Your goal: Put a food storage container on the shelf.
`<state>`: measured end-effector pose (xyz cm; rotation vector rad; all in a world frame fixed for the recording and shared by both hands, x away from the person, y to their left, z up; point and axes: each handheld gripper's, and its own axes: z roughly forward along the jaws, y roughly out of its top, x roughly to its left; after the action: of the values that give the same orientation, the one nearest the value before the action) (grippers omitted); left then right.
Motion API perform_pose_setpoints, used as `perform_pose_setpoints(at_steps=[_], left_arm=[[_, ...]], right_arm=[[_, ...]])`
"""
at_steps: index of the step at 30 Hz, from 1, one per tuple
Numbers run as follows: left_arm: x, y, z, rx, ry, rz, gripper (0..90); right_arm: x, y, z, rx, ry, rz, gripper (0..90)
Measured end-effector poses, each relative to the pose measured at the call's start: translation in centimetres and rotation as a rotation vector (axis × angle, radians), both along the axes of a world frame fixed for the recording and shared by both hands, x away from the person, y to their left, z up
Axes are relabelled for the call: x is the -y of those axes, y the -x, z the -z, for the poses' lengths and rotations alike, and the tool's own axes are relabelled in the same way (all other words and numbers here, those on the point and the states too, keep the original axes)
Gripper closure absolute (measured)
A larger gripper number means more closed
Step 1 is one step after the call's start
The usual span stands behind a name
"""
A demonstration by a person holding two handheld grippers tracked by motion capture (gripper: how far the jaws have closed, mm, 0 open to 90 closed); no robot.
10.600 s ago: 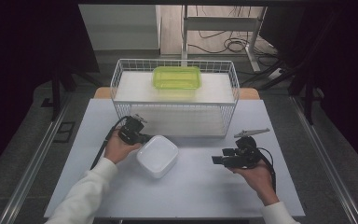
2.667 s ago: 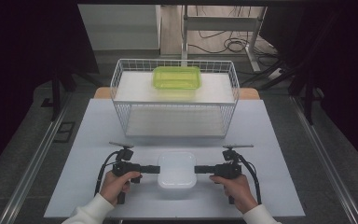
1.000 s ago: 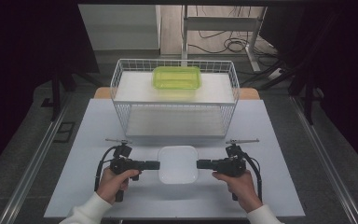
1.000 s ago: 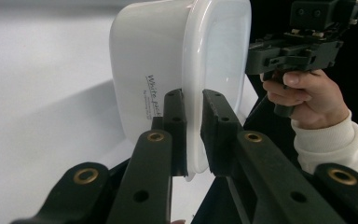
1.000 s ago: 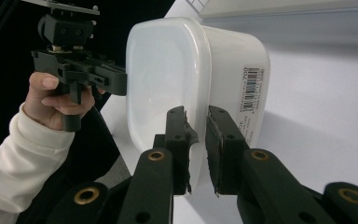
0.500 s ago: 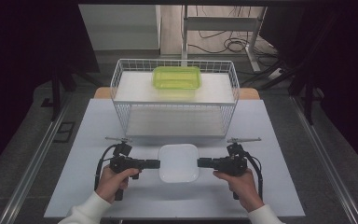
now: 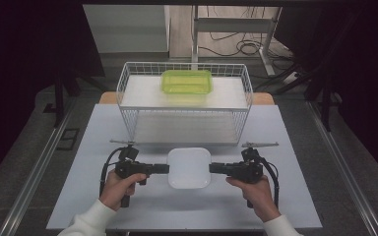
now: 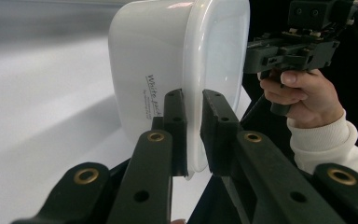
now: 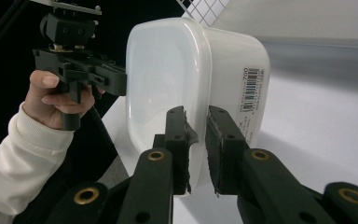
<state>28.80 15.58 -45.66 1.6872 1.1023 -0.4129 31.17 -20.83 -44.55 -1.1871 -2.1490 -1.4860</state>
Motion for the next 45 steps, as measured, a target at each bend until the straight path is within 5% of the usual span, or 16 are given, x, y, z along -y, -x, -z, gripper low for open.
perform_pose_setpoints(at_steps=[45], left_arm=[[-0.1, -2.0, -6.1, 0.091, 0.002, -0.002, 81.0]], right_arm=[[0.2, -1.3, -5.5, 0.096, -0.041, 0.013, 78.6]])
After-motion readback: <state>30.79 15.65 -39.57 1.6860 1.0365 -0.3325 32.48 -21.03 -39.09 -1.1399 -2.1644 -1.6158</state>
